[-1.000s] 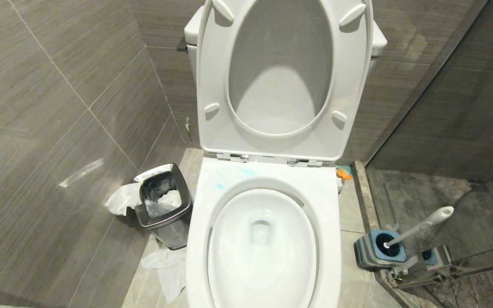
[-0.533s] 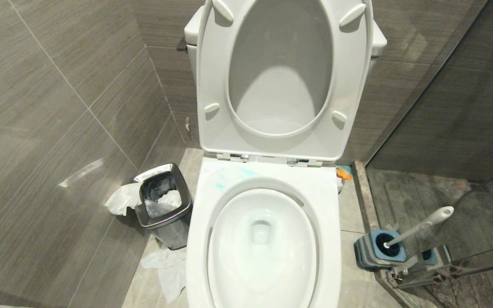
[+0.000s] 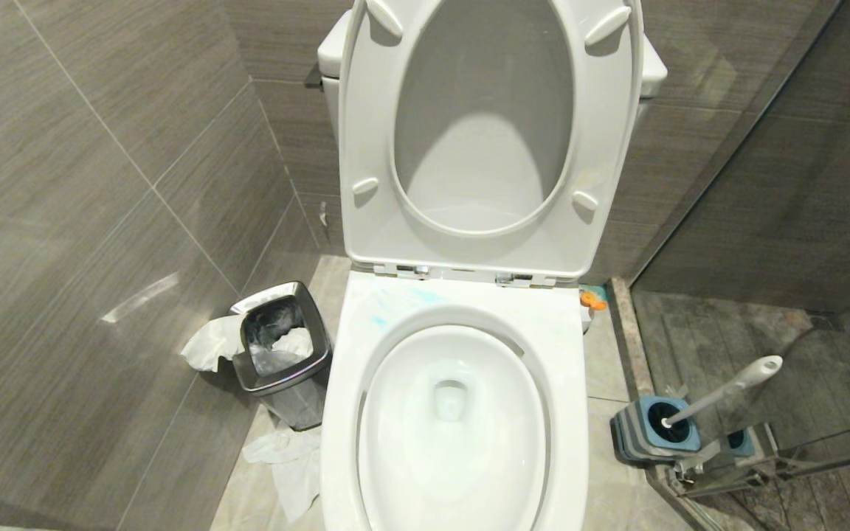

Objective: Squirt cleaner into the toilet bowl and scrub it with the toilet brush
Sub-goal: Pour in the cleaning agent

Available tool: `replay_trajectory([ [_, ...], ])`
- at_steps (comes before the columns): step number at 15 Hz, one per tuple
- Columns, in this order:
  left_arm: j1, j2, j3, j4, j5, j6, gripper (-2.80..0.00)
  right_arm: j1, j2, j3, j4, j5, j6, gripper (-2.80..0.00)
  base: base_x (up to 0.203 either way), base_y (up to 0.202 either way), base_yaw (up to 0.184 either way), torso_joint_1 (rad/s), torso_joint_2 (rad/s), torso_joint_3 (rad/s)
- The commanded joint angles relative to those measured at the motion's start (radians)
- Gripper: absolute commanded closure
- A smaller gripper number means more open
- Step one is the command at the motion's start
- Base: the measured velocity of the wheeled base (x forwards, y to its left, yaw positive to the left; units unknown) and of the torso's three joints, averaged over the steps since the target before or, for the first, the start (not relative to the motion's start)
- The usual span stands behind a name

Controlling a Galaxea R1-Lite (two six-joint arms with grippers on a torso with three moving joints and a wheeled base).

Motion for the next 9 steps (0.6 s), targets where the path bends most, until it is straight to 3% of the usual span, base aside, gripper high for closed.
replay_trajectory([
  [1, 0.0, 0.002, 0.0, 0.0, 0.0, 0.001, 0.0, 0.0, 0.001, 0.0, 0.002, 0.003, -0.029, 0.0, 0.0, 0.0, 0.0, 0.0, 0.0, 0.0],
  [9, 0.0, 0.002, 0.0, 0.0, 0.0, 0.0, 0.0, 0.0, 0.001, 0.0, 0.002, 0.02, -0.049, 0.0, 0.0, 0.0, 0.0, 0.0, 0.0, 0.0],
])
